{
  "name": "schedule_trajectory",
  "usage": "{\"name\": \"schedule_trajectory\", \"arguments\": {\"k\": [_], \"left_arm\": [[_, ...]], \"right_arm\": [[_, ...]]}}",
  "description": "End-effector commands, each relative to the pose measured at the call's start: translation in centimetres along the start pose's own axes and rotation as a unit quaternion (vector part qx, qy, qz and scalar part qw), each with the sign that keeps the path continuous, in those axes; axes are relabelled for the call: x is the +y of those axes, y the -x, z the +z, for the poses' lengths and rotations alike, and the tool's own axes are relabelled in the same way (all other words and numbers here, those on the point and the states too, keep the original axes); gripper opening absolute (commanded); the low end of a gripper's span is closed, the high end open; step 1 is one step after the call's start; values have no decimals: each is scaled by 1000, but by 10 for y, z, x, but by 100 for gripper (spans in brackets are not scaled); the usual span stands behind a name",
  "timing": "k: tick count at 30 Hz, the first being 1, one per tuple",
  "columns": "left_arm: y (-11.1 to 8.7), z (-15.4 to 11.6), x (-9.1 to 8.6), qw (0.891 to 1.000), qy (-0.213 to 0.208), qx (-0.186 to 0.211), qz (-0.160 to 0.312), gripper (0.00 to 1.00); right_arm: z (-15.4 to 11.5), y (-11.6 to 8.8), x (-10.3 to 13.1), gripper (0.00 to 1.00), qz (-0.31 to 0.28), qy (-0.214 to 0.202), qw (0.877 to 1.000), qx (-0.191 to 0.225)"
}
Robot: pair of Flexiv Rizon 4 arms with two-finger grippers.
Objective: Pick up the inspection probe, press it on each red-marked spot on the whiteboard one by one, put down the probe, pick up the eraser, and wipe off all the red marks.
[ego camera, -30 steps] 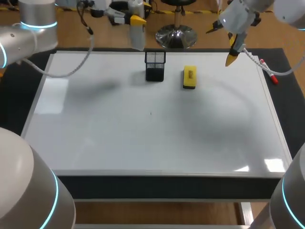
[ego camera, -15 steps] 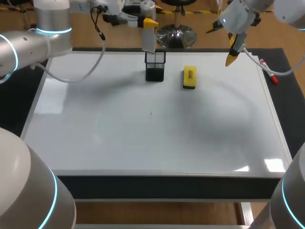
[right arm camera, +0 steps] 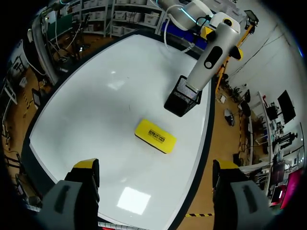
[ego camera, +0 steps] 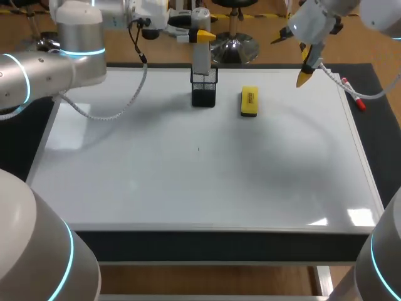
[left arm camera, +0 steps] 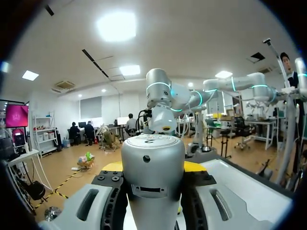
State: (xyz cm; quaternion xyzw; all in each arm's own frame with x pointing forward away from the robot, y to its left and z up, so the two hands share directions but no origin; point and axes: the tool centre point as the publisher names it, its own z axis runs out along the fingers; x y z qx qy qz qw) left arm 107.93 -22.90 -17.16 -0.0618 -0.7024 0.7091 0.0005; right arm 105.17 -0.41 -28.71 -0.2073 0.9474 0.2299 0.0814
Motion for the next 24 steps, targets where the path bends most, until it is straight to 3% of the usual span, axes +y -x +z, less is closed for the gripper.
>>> {"name": "schedule_trajectory", "arguments": {"k": [1, 24], "left_arm": [[-3, 2, 1, 1000, -2, -9, 2, 0], [8, 5, 33, 1000, -11, -24, -10, 0]], "right_arm": [[-1, 0, 0, 100, -1, -1, 1000, 2], [-1, 0, 0, 100, -1, -1, 1000, 2]]}}
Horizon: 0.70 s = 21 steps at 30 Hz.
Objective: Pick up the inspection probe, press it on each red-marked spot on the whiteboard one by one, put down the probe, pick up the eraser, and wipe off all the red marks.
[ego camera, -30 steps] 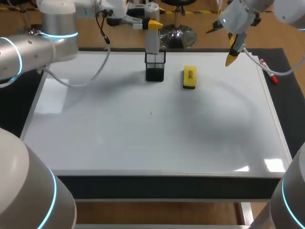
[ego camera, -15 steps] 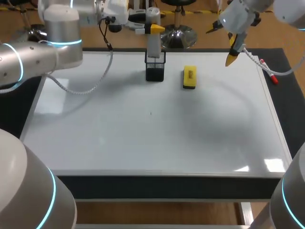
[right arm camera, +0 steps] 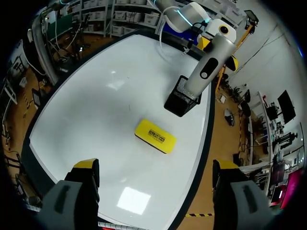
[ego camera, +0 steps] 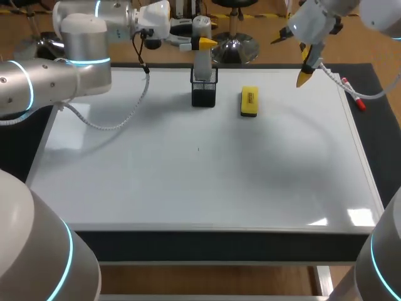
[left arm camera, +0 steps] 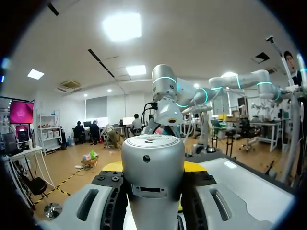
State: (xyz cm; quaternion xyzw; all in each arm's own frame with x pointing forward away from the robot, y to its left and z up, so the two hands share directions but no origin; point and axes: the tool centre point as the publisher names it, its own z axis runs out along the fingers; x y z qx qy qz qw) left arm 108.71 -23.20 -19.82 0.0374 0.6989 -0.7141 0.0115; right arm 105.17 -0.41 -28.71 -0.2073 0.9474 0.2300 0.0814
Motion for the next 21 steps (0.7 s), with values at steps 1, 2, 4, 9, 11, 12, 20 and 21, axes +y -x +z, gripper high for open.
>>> {"name": "schedule_trajectory", "arguments": {"k": [1, 2, 4, 9, 11, 12, 20, 21], "left_arm": [[3, 3, 8, 1000, -5, 2, -2, 0], [3, 3, 10, 1000, -7, 3, -6, 0], [4, 3, 15, 1000, -7, 1, -7, 0], [7, 2, 26, 1000, -9, -1, -19, 0], [7, 2, 30, 1000, -7, -2, -23, 0], [7, 2, 32, 1000, -6, -2, -24, 0], [7, 4, 43, 1000, -2, 2, -31, 0], [6, 5, 45, 999, -2, 2, -32, 0]], "right_arm": [[-1, 0, 0, 100, -1, -1, 1000, 2], [-1, 0, 0, 100, -1, -1, 1000, 2], [-1, 0, 0, 100, -1, -1, 1000, 2], [-1, 0, 0, 100, -1, -1, 1000, 2], [-1, 0, 0, 100, -1, -1, 1000, 2], [-1, 0, 0, 100, -1, -1, 1000, 2], [-1, 0, 0, 100, -1, -1, 1000, 2], [-1, 0, 0, 100, -1, -1, 1000, 2]]}}
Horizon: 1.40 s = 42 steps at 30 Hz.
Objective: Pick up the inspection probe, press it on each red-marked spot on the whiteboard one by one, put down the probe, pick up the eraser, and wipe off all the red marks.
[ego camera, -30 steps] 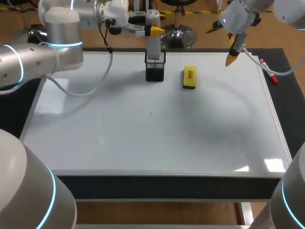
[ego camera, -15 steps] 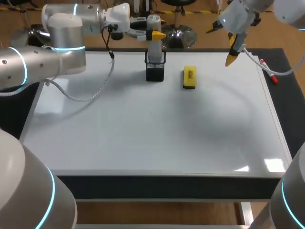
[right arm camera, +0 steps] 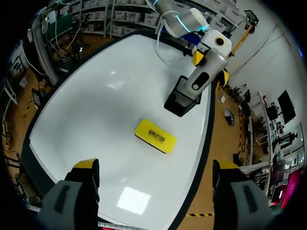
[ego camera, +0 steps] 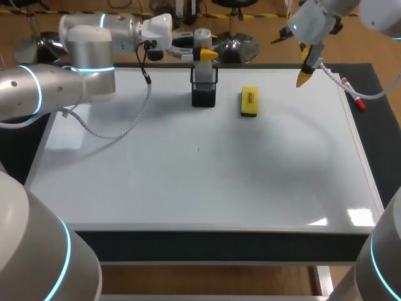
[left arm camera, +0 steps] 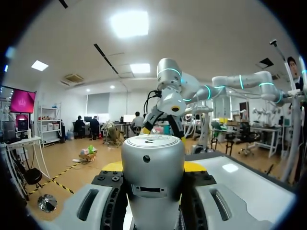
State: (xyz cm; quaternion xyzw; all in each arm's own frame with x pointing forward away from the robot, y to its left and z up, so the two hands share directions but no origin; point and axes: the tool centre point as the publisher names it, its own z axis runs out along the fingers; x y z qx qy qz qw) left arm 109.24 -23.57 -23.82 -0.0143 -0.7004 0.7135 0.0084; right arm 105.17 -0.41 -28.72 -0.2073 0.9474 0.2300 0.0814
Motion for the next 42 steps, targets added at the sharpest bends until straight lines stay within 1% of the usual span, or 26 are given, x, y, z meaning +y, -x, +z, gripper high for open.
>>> {"name": "schedule_trajectory", "arguments": {"k": [1, 4, 17, 35, 36, 37, 38, 42], "left_arm": [[3, 2, 6, 1000, -3, 5, -3, 0], [2, 3, 12, 1000, -1, 5, -6, 0], [4, 0, 25, 1000, 6, 3, -16, 0], [2, 3, 31, 1000, 8, 6, -21, 0], [2, 3, 31, 1000, 8, 6, -21, 31], [2, 3, 31, 1000, 9, 7, -21, 47], [1, 3, 31, 1000, 9, 7, -21, 100], [0, 1, 30, 1000, 12, 6, -20, 100]], "right_arm": [[-1, 0, 0, 100, -1, -1, 1000, 2], [-1, 0, 0, 100, -1, -1, 1000, 2], [-1, 0, 0, 100, -1, -1, 1000, 2], [-1, 0, 0, 100, -1, -1, 1000, 2], [-1, 0, 0, 100, -1, -1, 1000, 2], [-1, 0, 0, 100, -1, -1, 1000, 2], [-1, 0, 0, 100, -1, -1, 1000, 2], [-1, 0, 0, 100, -1, -1, 1000, 2]]}}
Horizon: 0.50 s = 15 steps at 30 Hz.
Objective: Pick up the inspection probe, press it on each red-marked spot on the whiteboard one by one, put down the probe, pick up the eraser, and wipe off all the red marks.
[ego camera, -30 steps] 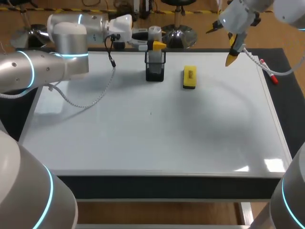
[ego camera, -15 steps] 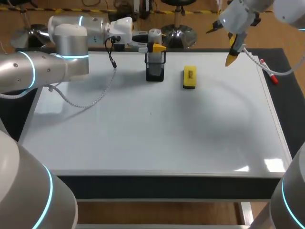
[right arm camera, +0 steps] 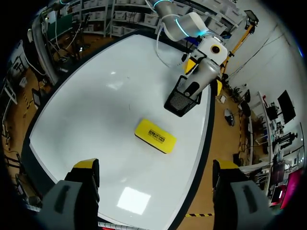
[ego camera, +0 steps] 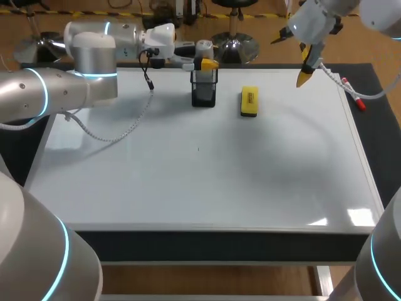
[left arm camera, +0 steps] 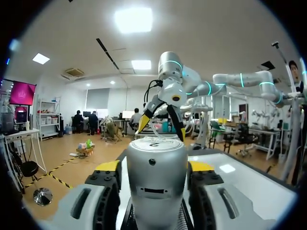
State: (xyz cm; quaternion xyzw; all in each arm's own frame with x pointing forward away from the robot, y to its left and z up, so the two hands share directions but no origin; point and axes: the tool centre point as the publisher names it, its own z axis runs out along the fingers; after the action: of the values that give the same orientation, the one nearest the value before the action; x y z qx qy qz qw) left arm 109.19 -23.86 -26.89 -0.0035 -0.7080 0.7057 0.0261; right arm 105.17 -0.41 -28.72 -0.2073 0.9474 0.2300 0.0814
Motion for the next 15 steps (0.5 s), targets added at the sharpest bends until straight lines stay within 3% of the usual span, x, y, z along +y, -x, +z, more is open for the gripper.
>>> {"name": "schedule_trajectory", "arguments": {"k": [1, 15], "left_arm": [[0, -2, -1, 1000, 2, 1, 1, 100], [-11, -43, -17, 995, 80, -29, 58, 100]], "right_arm": [[-1, 0, 0, 100, -1, -1, 1000, 2], [-1, 0, 0, 100, -1, -1, 1000, 2]]}}
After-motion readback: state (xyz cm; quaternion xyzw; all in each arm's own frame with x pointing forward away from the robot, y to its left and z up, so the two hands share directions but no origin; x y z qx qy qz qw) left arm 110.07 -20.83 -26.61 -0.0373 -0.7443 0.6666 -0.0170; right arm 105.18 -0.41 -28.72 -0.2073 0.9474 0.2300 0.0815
